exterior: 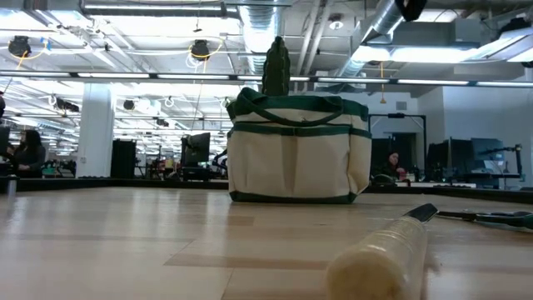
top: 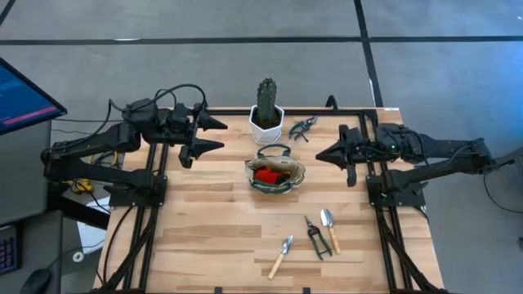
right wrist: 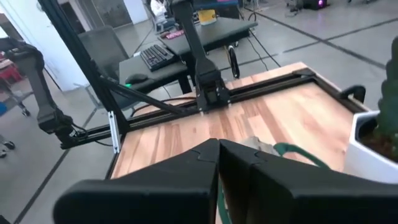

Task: Pick & Place Garden tools in Gardening bag
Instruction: Put the top brown trowel into the gardening bag

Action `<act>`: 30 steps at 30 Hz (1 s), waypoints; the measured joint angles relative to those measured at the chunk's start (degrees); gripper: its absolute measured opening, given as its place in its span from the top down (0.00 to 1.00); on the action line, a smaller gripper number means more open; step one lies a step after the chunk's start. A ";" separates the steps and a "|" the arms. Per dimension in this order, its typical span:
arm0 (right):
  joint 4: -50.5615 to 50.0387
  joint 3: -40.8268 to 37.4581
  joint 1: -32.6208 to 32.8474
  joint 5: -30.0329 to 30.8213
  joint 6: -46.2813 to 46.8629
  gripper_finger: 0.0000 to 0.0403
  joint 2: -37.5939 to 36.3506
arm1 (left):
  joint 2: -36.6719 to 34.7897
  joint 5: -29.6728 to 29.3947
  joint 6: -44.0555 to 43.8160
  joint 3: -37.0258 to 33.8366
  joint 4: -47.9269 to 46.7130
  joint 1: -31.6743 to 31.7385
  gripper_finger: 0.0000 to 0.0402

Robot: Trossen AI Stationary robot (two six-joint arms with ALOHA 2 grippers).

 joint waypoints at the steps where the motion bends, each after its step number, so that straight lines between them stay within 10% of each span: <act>1: -0.04 -0.06 0.00 0.00 0.55 0.99 0.09 | 0.00 -0.01 0.00 0.00 -0.01 0.00 0.32; 30: -4.42 -0.11 -0.55 -0.02 -9.65 0.99 10.00 | 0.00 0.00 -3.04 0.00 0.39 0.00 0.32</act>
